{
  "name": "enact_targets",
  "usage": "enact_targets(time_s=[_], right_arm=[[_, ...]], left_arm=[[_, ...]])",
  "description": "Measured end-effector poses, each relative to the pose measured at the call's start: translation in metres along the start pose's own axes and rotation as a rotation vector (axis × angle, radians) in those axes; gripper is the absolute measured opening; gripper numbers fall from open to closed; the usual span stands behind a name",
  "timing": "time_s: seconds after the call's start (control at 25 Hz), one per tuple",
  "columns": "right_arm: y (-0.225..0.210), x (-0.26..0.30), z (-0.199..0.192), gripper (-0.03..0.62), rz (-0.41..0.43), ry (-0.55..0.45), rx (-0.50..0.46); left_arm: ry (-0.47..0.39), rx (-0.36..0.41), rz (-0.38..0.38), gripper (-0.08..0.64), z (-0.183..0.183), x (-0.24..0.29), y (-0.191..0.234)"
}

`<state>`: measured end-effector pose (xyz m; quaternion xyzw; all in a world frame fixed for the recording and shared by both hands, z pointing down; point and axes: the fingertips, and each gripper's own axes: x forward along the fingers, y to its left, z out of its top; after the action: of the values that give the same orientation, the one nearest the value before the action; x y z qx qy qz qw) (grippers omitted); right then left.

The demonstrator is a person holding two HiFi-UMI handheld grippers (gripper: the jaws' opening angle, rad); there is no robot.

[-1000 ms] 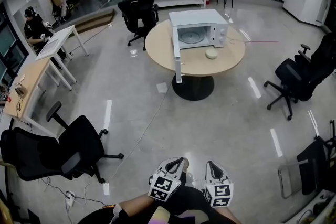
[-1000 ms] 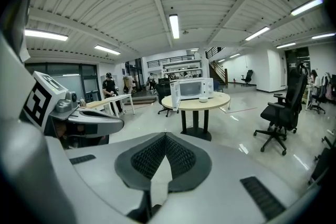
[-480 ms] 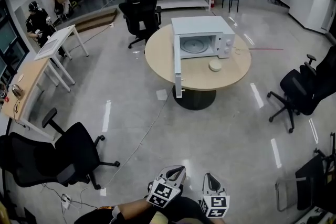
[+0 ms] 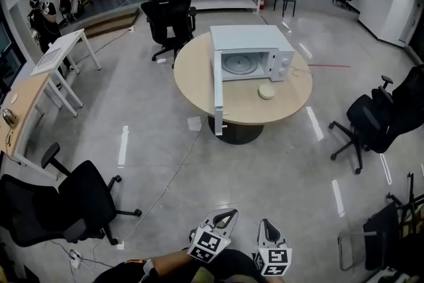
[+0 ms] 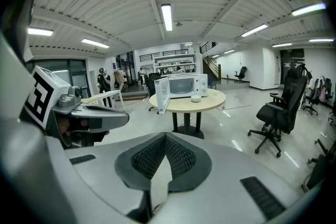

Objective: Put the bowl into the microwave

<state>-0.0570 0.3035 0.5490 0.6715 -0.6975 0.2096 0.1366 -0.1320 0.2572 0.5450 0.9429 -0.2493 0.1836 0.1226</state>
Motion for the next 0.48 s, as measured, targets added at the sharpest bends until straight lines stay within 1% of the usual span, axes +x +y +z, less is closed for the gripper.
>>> enact_targets(time_s=[0.48], right_arm=[[-0.008,0.047,0.039,0.016,-0.033,0.030,-0.049]], left_arm=[[-0.043,-0.037,-0.033,0.048,0.027,0.032,0.048]])
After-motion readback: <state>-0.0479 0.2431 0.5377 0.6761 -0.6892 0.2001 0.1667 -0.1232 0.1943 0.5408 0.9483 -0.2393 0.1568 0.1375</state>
